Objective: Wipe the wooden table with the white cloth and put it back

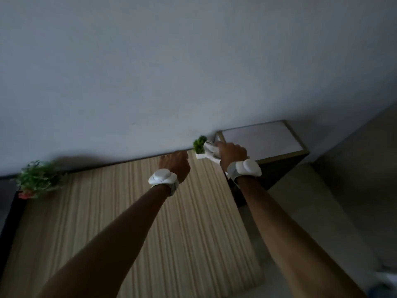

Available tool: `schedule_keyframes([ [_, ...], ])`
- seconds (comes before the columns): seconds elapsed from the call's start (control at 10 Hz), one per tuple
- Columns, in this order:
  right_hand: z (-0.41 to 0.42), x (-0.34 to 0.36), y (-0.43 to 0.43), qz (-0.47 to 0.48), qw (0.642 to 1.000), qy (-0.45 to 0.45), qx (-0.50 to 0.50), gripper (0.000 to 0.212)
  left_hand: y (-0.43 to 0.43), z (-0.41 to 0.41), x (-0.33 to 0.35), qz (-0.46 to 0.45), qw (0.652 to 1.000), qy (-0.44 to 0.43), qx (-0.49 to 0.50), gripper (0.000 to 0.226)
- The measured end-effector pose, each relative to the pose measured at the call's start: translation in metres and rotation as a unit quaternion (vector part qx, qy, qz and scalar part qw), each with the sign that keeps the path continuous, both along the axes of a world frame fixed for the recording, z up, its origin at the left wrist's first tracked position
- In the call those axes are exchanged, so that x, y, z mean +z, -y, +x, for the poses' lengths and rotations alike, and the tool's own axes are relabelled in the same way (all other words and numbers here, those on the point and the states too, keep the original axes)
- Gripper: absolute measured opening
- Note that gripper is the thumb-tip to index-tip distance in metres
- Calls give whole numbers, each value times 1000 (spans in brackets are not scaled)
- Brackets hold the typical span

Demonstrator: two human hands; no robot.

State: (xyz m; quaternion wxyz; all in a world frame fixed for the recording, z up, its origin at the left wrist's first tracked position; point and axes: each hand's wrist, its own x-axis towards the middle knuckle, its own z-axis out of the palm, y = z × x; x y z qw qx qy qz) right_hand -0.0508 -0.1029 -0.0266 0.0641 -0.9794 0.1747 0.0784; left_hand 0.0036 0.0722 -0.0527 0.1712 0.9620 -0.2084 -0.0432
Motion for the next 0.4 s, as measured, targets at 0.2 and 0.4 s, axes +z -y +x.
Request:
schedule_keyframes([
  [0.2, 10, -53, 70, -33, 998, -13, -51, 38, 53, 7, -17, 22, 999, -29, -5, 26],
  [0.4, -4, -91, 62, 41, 994, -62, -80, 62, 45, -4, -36, 39, 996, -74, -18, 30],
])
